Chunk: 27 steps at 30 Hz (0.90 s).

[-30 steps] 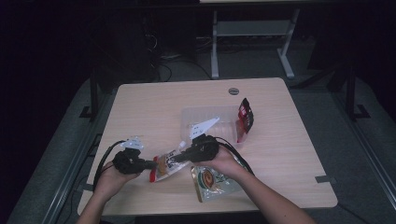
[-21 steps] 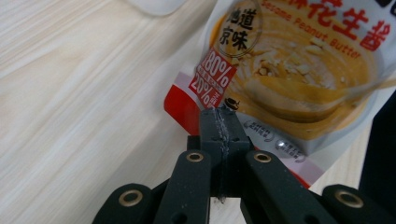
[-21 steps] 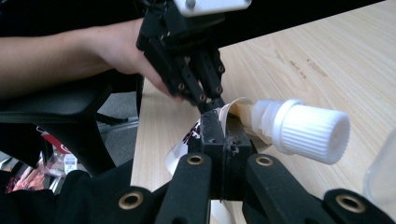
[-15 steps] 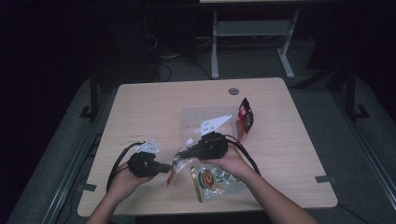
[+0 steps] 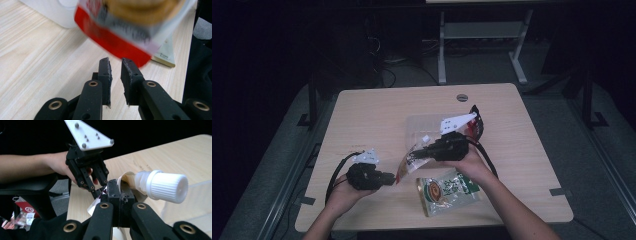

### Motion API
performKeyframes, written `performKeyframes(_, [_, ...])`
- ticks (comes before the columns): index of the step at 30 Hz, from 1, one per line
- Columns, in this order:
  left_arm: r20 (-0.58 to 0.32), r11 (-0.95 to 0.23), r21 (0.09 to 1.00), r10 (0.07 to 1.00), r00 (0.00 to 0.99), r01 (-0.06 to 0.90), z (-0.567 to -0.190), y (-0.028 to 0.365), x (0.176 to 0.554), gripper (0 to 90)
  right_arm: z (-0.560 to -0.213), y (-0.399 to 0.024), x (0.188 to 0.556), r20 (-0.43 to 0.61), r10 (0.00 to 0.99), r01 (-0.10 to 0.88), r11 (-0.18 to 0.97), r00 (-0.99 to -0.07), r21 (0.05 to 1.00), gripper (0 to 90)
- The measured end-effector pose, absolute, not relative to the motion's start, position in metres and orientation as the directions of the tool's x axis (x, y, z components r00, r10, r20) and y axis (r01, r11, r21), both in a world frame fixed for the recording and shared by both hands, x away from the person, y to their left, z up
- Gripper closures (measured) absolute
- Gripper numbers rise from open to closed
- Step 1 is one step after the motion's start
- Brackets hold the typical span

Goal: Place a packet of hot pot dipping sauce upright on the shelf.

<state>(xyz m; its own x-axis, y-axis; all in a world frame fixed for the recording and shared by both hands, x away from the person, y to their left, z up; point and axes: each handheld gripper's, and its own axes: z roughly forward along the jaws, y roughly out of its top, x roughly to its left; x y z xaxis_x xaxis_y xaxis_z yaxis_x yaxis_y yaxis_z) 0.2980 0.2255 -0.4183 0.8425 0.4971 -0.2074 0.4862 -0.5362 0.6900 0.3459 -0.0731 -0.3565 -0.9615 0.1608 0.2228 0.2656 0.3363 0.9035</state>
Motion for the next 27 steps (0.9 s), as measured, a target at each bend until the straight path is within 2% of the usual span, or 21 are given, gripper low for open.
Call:
performKeyframes(10, [-0.223,-0.518,0.674,0.537,0.814,0.527,-0.422,0.236,0.302,65.5,-0.339,-0.093,0.351,0.206,0.205,0.264,0.315,-0.957,0.912,89.8])
performKeyframes(20, [-0.227,-0.510,0.646,0.582,0.781,0.568,-0.428,0.243,0.308,48.0,-0.324,-0.116,0.356,0.187,0.258,0.257,0.270,-0.948,0.928,89.7])
performKeyframes(27, [-0.214,-0.508,0.647,0.595,0.775,0.568,-0.430,0.248,0.310,44.8,-0.321,-0.130,0.362,0.174,0.314,0.261,0.260,-0.933,0.930,89.7])
